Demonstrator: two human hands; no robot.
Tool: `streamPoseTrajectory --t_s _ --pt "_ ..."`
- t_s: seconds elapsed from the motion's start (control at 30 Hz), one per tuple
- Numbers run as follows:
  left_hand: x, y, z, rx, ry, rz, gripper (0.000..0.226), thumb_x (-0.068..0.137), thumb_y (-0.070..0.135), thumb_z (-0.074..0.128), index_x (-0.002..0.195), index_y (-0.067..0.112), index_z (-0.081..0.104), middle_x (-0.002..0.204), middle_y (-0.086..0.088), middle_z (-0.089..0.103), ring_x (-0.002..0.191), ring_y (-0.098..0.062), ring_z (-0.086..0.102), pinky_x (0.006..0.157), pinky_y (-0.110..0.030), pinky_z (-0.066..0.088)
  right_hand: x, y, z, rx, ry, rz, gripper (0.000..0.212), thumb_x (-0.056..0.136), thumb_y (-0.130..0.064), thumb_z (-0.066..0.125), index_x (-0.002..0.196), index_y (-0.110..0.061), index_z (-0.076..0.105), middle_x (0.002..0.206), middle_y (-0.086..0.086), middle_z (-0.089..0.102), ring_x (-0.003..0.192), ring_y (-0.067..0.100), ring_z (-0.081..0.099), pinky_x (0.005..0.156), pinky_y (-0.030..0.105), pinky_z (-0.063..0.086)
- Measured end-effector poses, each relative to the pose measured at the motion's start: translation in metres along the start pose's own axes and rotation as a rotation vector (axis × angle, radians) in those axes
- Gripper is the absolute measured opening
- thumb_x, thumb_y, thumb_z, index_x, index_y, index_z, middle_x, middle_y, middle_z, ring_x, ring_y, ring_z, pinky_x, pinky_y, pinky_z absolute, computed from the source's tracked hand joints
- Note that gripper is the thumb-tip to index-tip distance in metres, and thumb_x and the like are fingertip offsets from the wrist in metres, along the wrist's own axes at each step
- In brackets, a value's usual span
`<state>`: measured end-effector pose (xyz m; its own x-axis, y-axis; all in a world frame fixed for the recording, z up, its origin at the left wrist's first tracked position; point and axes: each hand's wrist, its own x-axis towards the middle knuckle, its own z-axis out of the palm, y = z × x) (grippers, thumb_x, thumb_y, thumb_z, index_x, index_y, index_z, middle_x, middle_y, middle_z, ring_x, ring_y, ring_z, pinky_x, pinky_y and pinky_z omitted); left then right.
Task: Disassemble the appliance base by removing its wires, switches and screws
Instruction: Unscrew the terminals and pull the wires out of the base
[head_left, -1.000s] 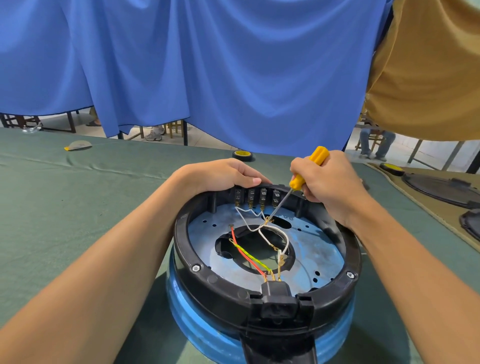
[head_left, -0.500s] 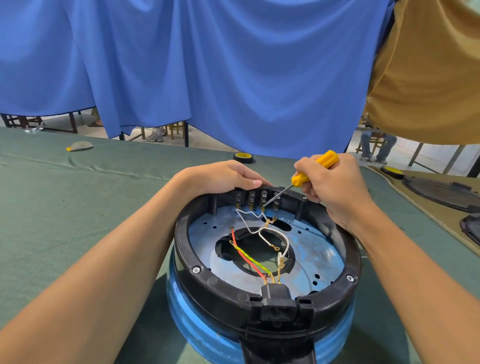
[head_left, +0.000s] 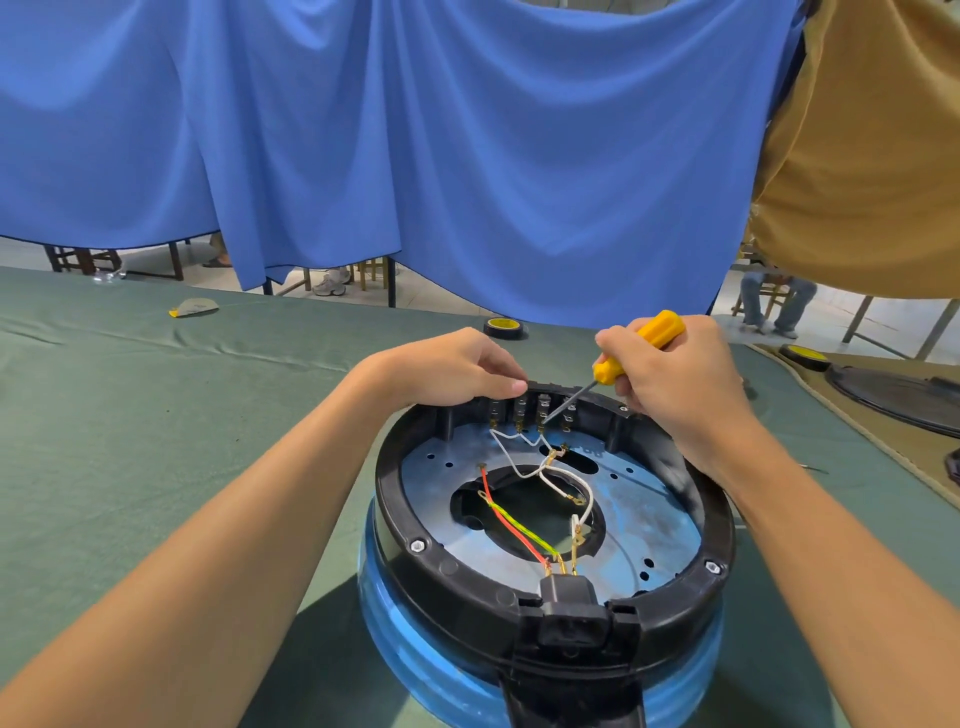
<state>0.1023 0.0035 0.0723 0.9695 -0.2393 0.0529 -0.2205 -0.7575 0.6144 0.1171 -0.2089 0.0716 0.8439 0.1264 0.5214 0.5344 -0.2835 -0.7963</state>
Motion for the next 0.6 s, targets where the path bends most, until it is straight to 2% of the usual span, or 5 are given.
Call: streamPoseTrajectory --t_s 0.07,0.17,0.27,0.37,0.6 --pt "-0.002 -0.002 0.003 -0.020 -0.001 -0.002 0.029 0.097 0.030 0.055 0.123 0.021 0.066 0.116 0.009 0.068 0.108 -0.006 0.060 0.105 -0.034 0.040 0.000 -0.004 0.004 -0.020 -0.005 -0.008 0.035 0.082 -0.020 0.062 0.061 0.007 0.061 0.063 0.020 0.066 0.054 0.031 0.054 0.055 0.040 0.044" --pt "-0.002 -0.007 0.006 -0.069 0.011 -0.004 0.028 0.098 0.027 0.053 0.124 0.022 0.065 0.118 0.008 0.067 0.112 -0.010 0.059 0.108 -0.040 0.038 -0.001 -0.011 0.012 -0.043 -0.012 -0.018 0.041 0.083 -0.029 0.064 0.066 0.008 0.064 0.067 0.022 0.066 0.067 0.040 0.059 0.058 0.047 0.051" --pt "-0.003 -0.014 0.007 -0.149 -0.018 -0.022 0.030 0.099 0.029 0.052 0.126 0.025 0.063 0.121 0.009 0.066 0.116 -0.010 0.058 0.110 -0.040 0.036 -0.004 -0.013 0.016 -0.008 0.002 0.021 0.041 0.085 -0.032 0.065 0.060 0.001 0.066 0.054 0.006 0.065 0.056 0.022 0.058 0.060 0.039 0.048" --pt "-0.004 -0.018 0.009 -0.187 0.004 -0.015 0.029 0.097 0.031 0.054 0.125 0.026 0.063 0.123 0.010 0.064 0.118 -0.008 0.056 0.112 -0.039 0.035 -0.007 -0.010 0.018 -0.007 0.001 0.067 0.044 0.086 -0.035 0.066 0.057 -0.003 0.069 0.049 0.000 0.063 0.049 0.010 0.057 0.063 0.035 0.046" --pt "-0.005 -0.016 0.010 -0.176 0.048 -0.002 0.028 0.096 0.031 0.056 0.121 0.024 0.067 0.118 0.009 0.067 0.113 -0.009 0.059 0.109 -0.039 0.038 -0.009 -0.008 0.017 0.009 0.024 0.055 0.044 0.087 -0.039 0.064 0.053 -0.012 0.071 0.049 0.003 0.063 0.049 0.015 0.055 0.059 0.036 0.046"
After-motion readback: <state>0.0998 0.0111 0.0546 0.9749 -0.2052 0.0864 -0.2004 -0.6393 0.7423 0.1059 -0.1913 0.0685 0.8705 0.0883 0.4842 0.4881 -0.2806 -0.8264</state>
